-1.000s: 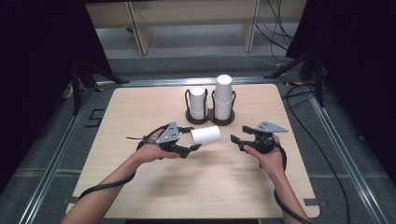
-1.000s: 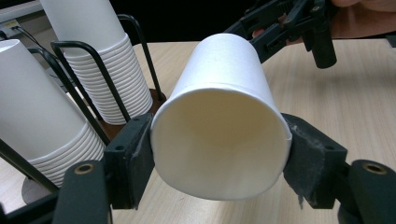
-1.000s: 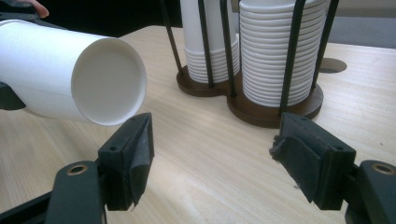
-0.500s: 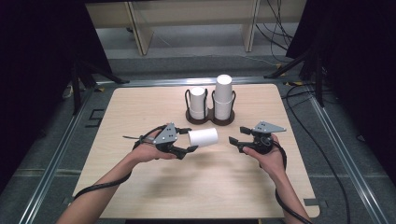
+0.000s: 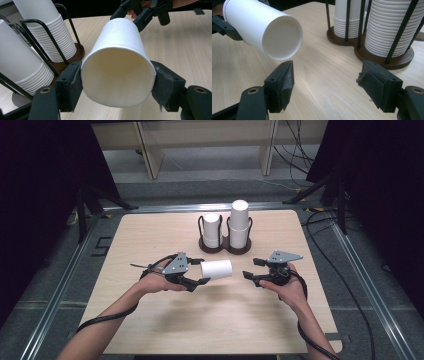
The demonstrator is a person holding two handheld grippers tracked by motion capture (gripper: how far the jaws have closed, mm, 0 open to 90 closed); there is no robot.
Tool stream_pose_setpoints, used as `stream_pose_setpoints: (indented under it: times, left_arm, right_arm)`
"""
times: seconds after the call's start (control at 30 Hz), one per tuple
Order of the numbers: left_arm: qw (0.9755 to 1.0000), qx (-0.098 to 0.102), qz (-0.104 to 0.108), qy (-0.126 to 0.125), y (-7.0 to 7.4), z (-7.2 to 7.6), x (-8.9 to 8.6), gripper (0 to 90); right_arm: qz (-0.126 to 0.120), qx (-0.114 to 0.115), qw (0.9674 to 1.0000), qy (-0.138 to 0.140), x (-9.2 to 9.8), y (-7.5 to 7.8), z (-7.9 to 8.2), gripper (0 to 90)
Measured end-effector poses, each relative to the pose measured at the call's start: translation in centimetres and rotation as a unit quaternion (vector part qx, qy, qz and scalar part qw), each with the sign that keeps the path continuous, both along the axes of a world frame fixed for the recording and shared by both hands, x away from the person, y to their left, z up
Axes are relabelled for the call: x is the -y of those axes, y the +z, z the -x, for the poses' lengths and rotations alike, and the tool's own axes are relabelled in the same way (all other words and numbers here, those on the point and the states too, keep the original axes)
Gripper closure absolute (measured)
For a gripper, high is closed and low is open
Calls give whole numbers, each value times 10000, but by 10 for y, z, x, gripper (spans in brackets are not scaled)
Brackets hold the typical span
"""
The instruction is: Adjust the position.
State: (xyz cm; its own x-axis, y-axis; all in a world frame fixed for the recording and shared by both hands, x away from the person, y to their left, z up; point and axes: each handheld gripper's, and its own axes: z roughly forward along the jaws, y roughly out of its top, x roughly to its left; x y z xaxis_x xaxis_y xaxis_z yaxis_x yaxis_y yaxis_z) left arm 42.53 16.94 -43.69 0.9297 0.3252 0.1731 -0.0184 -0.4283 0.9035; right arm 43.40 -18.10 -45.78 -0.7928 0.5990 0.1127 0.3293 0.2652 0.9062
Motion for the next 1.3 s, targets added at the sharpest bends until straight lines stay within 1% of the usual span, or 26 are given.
stream_pose_setpoints:
  times: [0.03,0.13,0.17,0.2,0.23,0.27,0.33,0.43,0.53,0.6,0.7,0.73,0.77,0.8,0.87,0.9,0.93,0.97,1.03,1.1,1.13,1.17,1.2,1.23,1.27,1.3]
  left_arm:
    - [10000,-6,-12,-7,0,0,0,308]
    - [9999,-17,-110,-33,1,0,-2,308]
    - [10000,2,-89,-40,1,0,-2,308]
    - [9999,6,-131,-26,3,0,-3,308]
    - [9998,7,-175,-43,5,0,-4,309]
    - [9999,26,-126,-31,5,0,-4,308]
    - [9998,27,-182,-40,7,-1,-5,309]
    - [9995,61,-307,-62,9,-2,-6,309]
    - [9992,54,-383,-109,11,-3,-6,309]
    - [9990,61,-432,-97,12,-3,-6,308]
    - [9989,66,-453,-105,13,-4,-6,308]
    - [9988,65,-470,-115,13,-4,-6,308]
    - [9987,61,-494,-127,13,-4,-6,308]
    - [9985,60,-518,-138,13,-4,-6,308]
    - [9982,59,-580,-173,13,-4,-7,309]
    - [9977,49,-640,-194,14,-4,-7,309]
    - [9976,49,-660,-195,14,-4,-7,309]
    - [9966,80,-783,-223,15,-5,-8,309]
    - [9964,64,-808,-230,16,-5,-8,309]
    - [9957,39,-894,-238,17,-6,-9,308]
    - [9949,47,-985,-201,19,-7,-10,308]
    - [9951,1,-968,-189,20,-6,-10,308]
    - [9952,14,-958,-175,20,-6,-10,308]
    - [9950,18,-983,-170,21,-7,-10,308]
    - [9945,6,-1031,-190,22,-7,-11,308]
    - [9941,19,-1065,-190,23,-7,-11,308]
  right_arm:
    - [-46,19,10000,6,-1,-1,0,279]
    - [50,-68,10000,46,-1,-1,1,278]
    - [35,-17,10000,37,-1,-1,1,278]
    - [-11,-91,9999,51,-2,-1,1,278]
    - [45,-62,10000,43,-2,-1,1,278]
    - [-29,-51,9999,101,-3,-2,1,278]
    - [72,-33,9999,102,-3,-2,0,278]
    - [67,-35,9999,102,-3,-3,0,277]
    - [24,-167,9998,99,-4,-3,1,277]
    - [103,-71,9999,107,-3,-3,0,277]
    - [66,-119,9998,113,-3,-3,1,277]
    - [33,-93,9999,139,-3,-4,0,277]
    - [96,-40,9999,103,-2,-4,1,277]
    - [-43,-127,9999,100,-3,-4,2,277]
    - [34,-111,9999,92,-3,-4,2,277]
    - [71,29,9998,178,-3,-5,0,277]
    - [136,49,9997,187,-2,-4,0,277]
    - [131,12,9997,188,-2,-4,1,277]
    - [120,21,9997,229,-3,-4,1,277]
    - [134,-17,9996,260,-3,-3,1,277]
    - [148,-27,9995,266,-3,-3,1,277]
    - [154,17,9995,287,-3,-3,0,277]
    - [156,44,9994,300,-4,-4,0,277]
    - [105,-52,9995,288,-5,-4,1,277]
    - [151,39,9994,314,-4,-4,0,277]
    - [106,-97,9996,256,-5,-3,2,277]
